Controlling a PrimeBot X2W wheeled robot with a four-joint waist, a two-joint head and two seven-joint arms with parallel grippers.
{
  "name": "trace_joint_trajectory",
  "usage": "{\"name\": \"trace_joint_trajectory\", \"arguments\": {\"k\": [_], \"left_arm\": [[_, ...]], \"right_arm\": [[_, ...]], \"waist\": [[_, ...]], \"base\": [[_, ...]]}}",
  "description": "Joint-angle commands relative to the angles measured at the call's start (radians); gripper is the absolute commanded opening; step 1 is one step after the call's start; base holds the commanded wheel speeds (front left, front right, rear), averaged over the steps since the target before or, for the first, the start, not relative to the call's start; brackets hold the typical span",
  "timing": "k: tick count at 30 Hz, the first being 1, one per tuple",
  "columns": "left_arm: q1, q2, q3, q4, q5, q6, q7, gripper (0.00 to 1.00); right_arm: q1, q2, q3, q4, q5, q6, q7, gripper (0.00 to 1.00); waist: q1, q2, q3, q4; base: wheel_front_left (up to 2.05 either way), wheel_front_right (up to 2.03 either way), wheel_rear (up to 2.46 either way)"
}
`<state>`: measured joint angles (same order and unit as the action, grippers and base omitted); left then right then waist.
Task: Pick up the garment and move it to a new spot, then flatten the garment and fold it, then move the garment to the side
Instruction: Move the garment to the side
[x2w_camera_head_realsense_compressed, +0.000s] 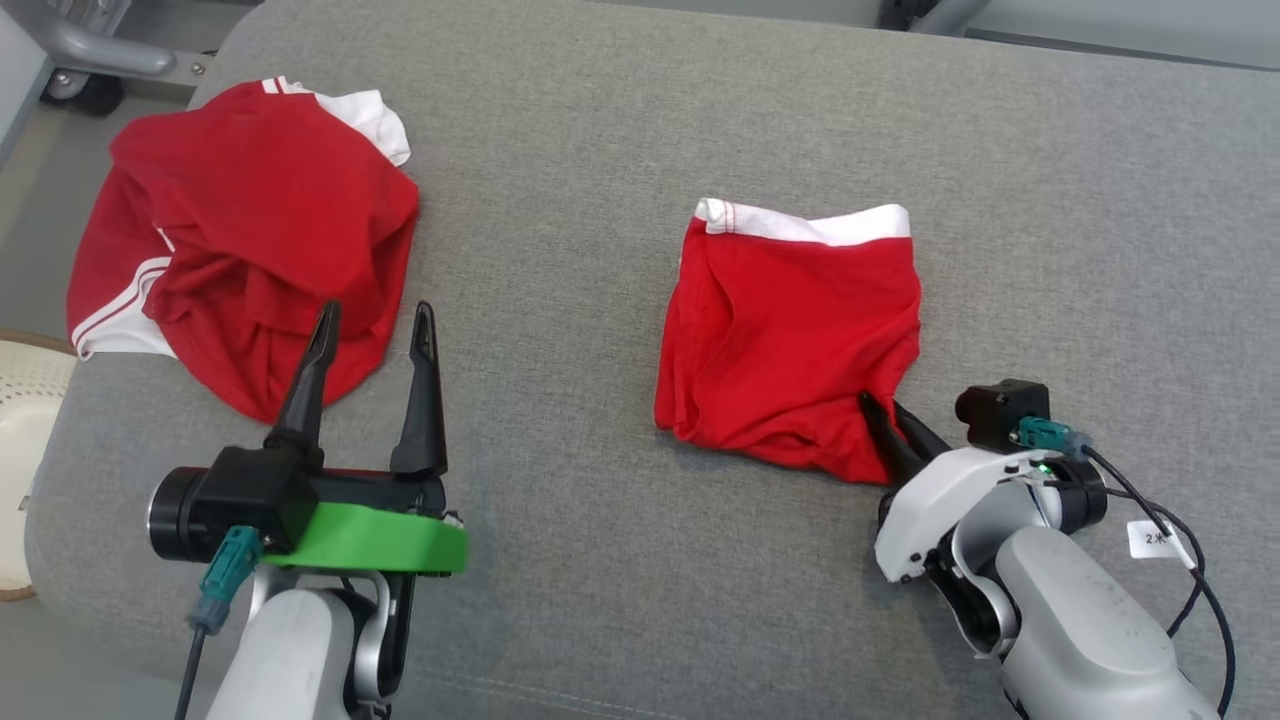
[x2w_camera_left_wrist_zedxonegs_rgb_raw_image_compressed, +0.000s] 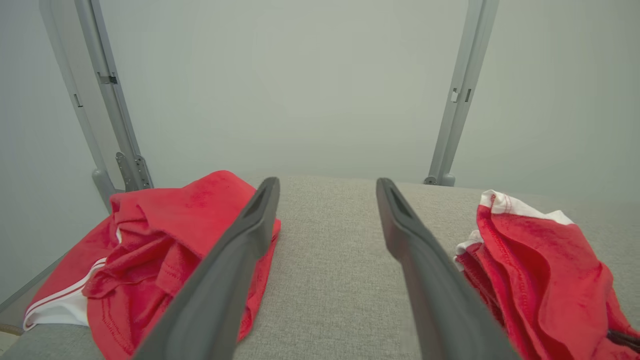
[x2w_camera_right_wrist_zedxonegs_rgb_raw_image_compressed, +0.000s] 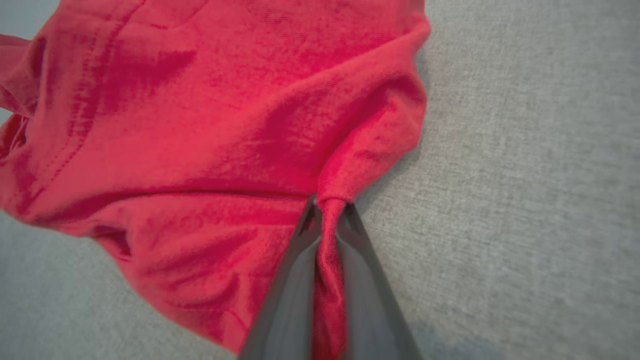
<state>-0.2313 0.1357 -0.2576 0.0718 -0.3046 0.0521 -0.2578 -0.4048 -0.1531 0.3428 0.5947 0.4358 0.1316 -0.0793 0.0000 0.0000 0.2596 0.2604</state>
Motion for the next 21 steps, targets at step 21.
{"name": "trace_joint_trajectory", "arguments": {"k": [21], "left_arm": [[-0.065,0.101,0.0,-0.142,0.047,-0.003,0.101,1.0]], "right_arm": [[-0.154,-0.116,0.283,-0.012,0.115,-0.002,-0.104,0.0]], "waist": [[0.0,0.0,0.127,-0.493]], "base": [[0.0,0.0,0.0]]}}
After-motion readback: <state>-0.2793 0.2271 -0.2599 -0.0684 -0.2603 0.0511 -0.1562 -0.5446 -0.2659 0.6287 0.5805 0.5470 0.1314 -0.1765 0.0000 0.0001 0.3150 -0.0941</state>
